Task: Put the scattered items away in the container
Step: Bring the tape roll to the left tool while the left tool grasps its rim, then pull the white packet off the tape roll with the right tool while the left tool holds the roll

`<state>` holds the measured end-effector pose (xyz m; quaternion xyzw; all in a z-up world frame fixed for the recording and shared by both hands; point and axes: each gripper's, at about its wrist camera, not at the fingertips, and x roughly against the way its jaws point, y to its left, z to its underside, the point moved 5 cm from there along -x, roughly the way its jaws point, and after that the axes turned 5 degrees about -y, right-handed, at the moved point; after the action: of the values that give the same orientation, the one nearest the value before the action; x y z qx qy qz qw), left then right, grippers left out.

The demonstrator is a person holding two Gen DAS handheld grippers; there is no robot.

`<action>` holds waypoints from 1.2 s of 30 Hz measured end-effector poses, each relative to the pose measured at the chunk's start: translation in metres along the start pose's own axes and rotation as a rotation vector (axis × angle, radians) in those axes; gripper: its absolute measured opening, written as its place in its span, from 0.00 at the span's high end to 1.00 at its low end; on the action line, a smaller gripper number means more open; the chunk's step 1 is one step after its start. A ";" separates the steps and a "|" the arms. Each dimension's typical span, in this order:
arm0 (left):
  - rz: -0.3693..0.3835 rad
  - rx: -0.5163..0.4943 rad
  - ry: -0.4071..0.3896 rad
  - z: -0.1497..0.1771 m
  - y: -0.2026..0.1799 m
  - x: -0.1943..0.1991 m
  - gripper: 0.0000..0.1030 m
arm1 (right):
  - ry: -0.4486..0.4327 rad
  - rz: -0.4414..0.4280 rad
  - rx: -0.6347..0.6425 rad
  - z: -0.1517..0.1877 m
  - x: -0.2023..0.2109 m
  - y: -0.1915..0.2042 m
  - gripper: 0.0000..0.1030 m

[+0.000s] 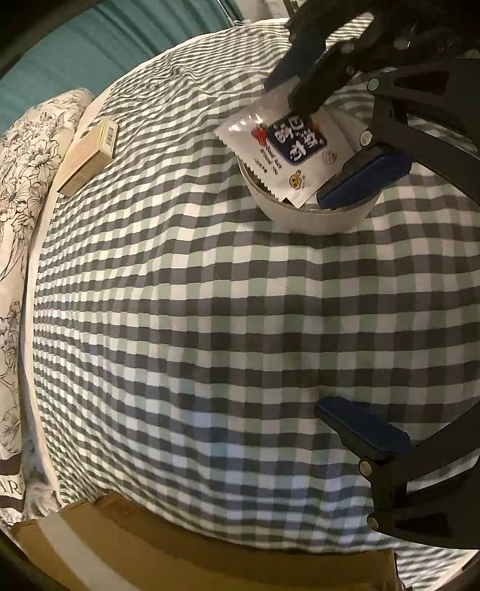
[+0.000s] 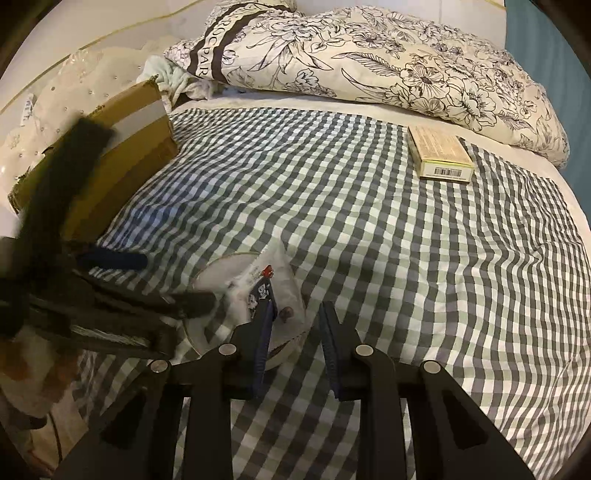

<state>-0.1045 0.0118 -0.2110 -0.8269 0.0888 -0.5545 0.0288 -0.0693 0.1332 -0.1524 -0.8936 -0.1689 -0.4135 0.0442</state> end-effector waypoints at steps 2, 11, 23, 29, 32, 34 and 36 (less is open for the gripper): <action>-0.003 -0.002 -0.010 0.001 0.000 0.000 0.00 | -0.011 -0.008 0.007 -0.002 0.003 0.003 0.75; -0.029 -0.041 -0.019 0.005 -0.003 -0.006 0.00 | -0.003 -0.082 0.035 -0.001 0.004 0.020 0.77; -0.025 -0.049 -0.047 0.004 -0.002 -0.011 0.00 | 0.048 -0.231 -0.021 -0.006 -0.020 0.026 0.92; -0.032 -0.051 -0.053 0.010 -0.002 -0.007 0.00 | 0.042 -0.232 -0.013 -0.010 -0.022 0.028 0.97; -0.052 -0.056 -0.063 0.010 -0.004 -0.004 0.01 | -0.006 -0.213 -0.014 -0.014 -0.005 0.026 0.97; -0.065 -0.067 -0.072 0.010 -0.010 0.001 0.05 | -0.050 -0.194 -0.031 -0.019 0.009 0.020 0.97; -0.054 -0.084 -0.079 0.009 -0.018 0.003 0.06 | -0.091 -0.181 -0.056 -0.022 0.026 0.009 0.97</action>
<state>-0.0934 0.0280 -0.2086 -0.8508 0.0883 -0.5178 -0.0175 -0.0670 0.1269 -0.1181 -0.8934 -0.2393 -0.3794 -0.0262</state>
